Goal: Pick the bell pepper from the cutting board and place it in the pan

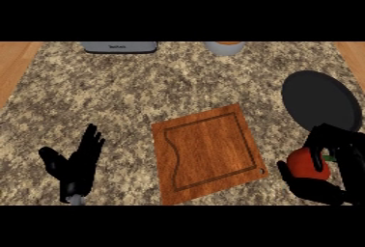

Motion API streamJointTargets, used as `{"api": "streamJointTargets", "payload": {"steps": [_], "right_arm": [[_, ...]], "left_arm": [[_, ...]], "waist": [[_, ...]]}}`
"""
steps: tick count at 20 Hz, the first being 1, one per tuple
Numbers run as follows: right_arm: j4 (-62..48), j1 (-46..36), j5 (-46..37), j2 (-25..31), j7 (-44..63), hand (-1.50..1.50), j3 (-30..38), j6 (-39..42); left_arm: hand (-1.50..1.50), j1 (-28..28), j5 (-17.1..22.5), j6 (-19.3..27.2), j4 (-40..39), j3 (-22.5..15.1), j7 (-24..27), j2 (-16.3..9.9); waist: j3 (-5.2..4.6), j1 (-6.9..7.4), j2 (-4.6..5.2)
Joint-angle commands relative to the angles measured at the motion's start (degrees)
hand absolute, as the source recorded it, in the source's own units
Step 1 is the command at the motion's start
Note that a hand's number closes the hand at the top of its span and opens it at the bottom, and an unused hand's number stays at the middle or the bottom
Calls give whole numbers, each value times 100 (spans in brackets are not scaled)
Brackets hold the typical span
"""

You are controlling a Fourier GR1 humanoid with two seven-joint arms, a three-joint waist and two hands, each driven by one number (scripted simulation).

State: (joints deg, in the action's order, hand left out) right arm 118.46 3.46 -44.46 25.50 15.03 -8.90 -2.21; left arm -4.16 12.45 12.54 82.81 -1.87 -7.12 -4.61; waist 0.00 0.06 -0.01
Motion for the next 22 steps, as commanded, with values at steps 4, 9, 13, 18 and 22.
{"api": "streamJointTargets", "payload": {"steps": [4, 9, 13, 18, 22], "right_arm": [[-1765, -1452, 585, 40, -534, 150, 1056, 169], [-3798, -1923, 491, 234, -1893, 150, 1650, -728], [-5739, -3021, 234, 274, -2464, 150, 1786, -1226], [-7695, -3797, 534, 272, -3445, 150, 2208, -1605], [-8837, -4580, 411, 277, -3712, 150, 2366, -1981]], "left_arm": [[0, 149, -162, -38, -363, -30, 255, 103], [0, 6, -170, 10, -79, -104, 74, 130], [0, -127, -197, -73, -23, -174, 237, 156], [0, 118, -93, -192, -50, -132, 59, 106], [0, 435, -185, -60, -146, -134, -21, 158]], "waist": [[-1, 30, 12], [5, 79, 22], [10, 210, 56], [22, 339, 123], [25, 378, 156]]}}
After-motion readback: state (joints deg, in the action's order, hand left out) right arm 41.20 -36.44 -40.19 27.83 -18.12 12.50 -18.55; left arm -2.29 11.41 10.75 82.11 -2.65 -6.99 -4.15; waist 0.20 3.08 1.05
